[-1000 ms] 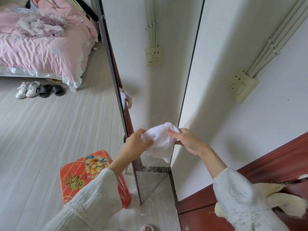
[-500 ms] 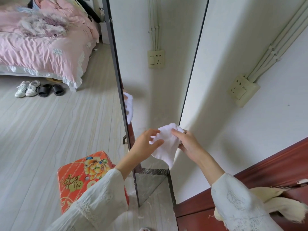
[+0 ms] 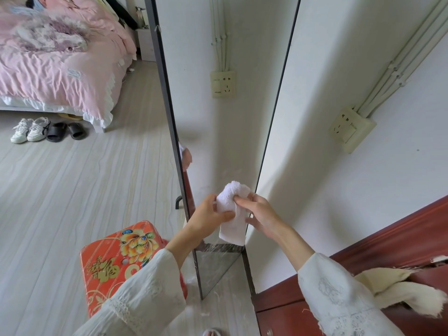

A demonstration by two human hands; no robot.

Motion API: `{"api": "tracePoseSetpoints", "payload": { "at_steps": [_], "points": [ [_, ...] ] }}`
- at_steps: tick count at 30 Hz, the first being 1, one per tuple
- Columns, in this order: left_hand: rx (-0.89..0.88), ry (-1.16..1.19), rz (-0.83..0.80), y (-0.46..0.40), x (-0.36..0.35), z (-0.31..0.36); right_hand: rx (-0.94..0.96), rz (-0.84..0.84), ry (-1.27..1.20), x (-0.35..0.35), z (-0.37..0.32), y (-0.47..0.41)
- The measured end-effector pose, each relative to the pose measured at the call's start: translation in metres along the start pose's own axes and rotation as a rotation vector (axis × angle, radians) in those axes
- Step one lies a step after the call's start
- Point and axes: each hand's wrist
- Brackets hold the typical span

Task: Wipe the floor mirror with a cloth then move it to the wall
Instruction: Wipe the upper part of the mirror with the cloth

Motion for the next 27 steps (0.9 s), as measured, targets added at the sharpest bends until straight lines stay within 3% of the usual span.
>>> {"api": "tracePoseSetpoints", "payload": {
  "at_steps": [11,18,27],
  "points": [
    [-0.072,0.041,-0.001,0.003,-0.003,-0.010,-0.053,-0.184,0.031,0.008,0.014,0.014],
    [-0.164,0.021,0.179,0.005,-0.009,0.005,-0.192,-0.228,-0.419,0.010,0.017,0.021],
    [-0.193,-0.215,0.334,0.016,-0.041,0.011,-0.212,-0.389,-0.241,0.032,0.017,0.024]
  ]
}}
Point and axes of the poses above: each hand's wrist, its own y-axis away from the middle knuckle, its own x-axis out of the back of the hand, z = x × y, and after that the axes turned 1 degree about z, right-handed
